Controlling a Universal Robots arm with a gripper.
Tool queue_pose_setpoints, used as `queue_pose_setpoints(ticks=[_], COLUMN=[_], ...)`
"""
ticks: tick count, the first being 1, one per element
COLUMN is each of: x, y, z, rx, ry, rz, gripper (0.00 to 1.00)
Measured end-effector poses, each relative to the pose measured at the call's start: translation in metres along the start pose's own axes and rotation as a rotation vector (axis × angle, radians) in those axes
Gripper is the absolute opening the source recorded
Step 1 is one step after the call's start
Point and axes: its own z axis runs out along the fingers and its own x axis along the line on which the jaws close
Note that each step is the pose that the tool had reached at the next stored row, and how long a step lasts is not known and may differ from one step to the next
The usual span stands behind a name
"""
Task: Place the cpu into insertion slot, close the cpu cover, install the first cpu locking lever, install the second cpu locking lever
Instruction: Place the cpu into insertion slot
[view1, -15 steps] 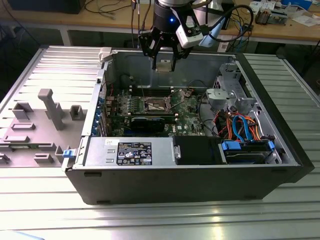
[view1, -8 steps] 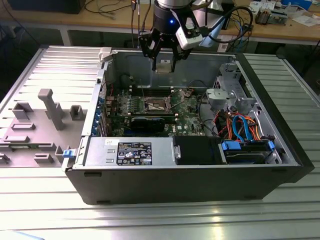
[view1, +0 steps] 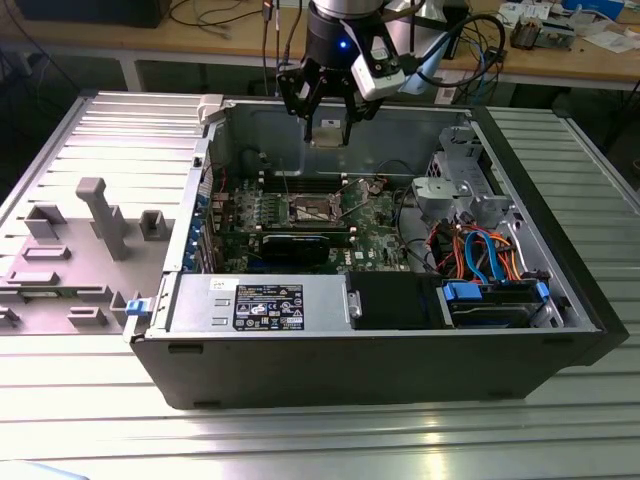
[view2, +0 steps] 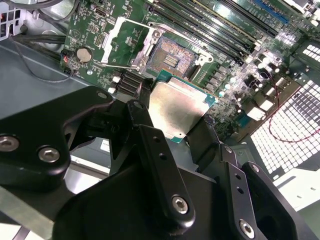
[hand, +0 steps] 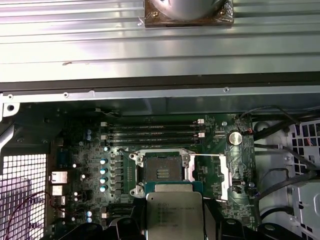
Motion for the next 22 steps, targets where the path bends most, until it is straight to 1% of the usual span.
queue_pose_setpoints(ticks=[3, 5, 22], x=[0.0, -0.0001, -0.0001], y=[-0.0001, -0.0003, -0.0006], z=[0.0006, 0.0033, 0.007], rx=[-0.0001, 0.0, -0.0001], ry=[0.0, 0.0, 0.0], rz=[0.0, 0.0, 0.0], gripper=[0.55, 0.55, 0.55])
